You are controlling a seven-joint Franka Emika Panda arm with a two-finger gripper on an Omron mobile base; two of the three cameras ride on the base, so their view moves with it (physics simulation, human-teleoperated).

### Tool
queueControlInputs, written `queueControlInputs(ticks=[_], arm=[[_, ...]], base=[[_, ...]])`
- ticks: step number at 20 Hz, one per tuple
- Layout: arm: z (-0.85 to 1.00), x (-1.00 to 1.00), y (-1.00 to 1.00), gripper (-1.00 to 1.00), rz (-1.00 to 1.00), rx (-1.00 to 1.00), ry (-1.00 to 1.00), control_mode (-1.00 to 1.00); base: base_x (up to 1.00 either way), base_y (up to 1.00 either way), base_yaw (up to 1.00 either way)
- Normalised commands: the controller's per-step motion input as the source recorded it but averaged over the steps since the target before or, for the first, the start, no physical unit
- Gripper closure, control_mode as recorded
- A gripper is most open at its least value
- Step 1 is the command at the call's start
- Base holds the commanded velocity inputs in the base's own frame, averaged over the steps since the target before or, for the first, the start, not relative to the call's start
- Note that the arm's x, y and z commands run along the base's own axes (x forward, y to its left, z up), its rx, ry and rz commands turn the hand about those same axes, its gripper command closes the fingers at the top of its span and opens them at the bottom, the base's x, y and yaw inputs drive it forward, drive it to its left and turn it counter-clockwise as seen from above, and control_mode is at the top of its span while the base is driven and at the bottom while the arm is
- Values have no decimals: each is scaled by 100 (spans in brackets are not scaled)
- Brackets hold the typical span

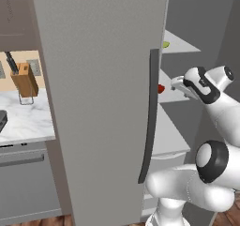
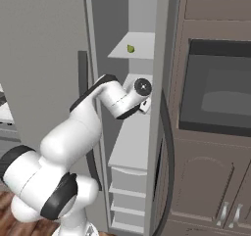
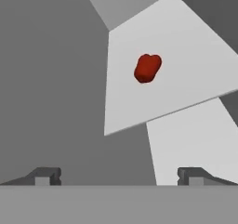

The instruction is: Take the bell pepper and lemon wedge out of the freezer and place them in the tupperware container on the counter. Then put the tupperware containing the vegetables back in the freezer.

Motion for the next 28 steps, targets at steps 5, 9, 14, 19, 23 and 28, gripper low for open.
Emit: queueControlInputs(ticks=[5,9,14,19,23,28], arm=[[-2,35,0,-100,0,0,0,-100],[-15,37,0,-100,0,0,0,-100],[-12,39,0,-100,0,0,0,-100],[-8,38,1,-100,0,0,0,-100],[-6,35,0,-100,0,0,0,-100],[-21,30,0,-100,0,0,0,-100]], base=[[0,0,0],[0,0,0],[0,0,0],[0,0,0],[0,0,0],[0,0,0]])
